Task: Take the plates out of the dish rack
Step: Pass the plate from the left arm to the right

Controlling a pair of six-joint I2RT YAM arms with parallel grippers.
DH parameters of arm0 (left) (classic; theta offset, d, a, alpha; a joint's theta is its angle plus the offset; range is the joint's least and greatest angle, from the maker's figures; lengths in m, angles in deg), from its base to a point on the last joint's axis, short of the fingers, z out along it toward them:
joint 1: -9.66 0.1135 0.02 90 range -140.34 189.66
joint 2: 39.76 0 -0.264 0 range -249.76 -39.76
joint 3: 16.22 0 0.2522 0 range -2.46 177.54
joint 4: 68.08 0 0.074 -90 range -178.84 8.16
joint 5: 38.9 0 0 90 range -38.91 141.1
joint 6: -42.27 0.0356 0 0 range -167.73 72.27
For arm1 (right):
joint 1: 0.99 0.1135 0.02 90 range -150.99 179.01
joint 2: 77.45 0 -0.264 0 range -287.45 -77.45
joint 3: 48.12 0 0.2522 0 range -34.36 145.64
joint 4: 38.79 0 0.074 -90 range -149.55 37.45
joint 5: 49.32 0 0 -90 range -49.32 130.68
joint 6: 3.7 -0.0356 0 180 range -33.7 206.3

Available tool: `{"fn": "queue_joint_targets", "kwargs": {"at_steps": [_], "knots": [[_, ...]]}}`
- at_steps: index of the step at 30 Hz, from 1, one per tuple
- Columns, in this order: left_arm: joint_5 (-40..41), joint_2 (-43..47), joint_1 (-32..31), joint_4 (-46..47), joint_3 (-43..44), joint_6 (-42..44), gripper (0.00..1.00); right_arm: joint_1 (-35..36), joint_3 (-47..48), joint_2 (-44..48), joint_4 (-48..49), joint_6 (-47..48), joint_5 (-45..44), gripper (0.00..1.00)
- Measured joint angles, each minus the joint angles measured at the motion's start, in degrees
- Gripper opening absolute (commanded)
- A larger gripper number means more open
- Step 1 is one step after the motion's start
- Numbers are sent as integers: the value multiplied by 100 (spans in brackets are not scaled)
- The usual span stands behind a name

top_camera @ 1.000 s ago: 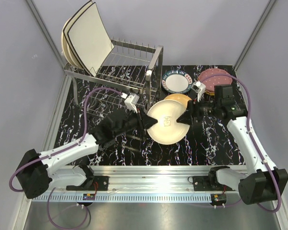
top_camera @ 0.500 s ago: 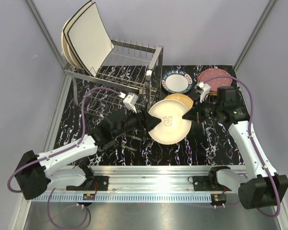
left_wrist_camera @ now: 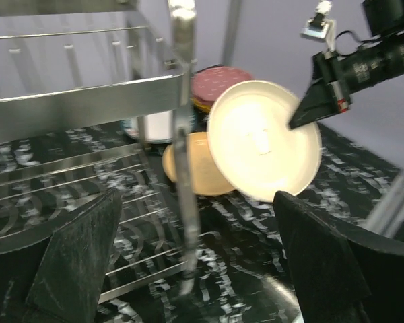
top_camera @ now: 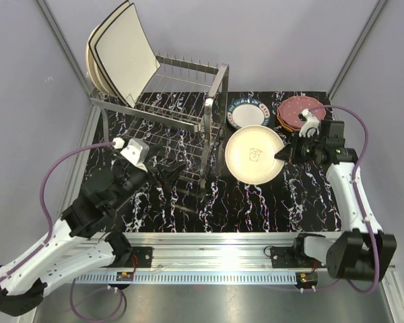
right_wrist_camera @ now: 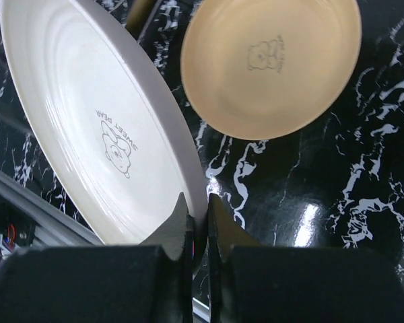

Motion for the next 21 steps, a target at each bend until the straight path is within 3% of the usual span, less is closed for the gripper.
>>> {"fn": "queue_joint_targets", "kwargs": {"at_steps": [10, 21], "knots": [[1499, 793, 0, -1161, -442, 1082, 99, -24, 931, -2142, 195, -850, -673, 0], [2352, 1379, 2, -1335, -1082, 1342, 99, -28, 1720, -3661, 485, -960, -994, 0]]}}
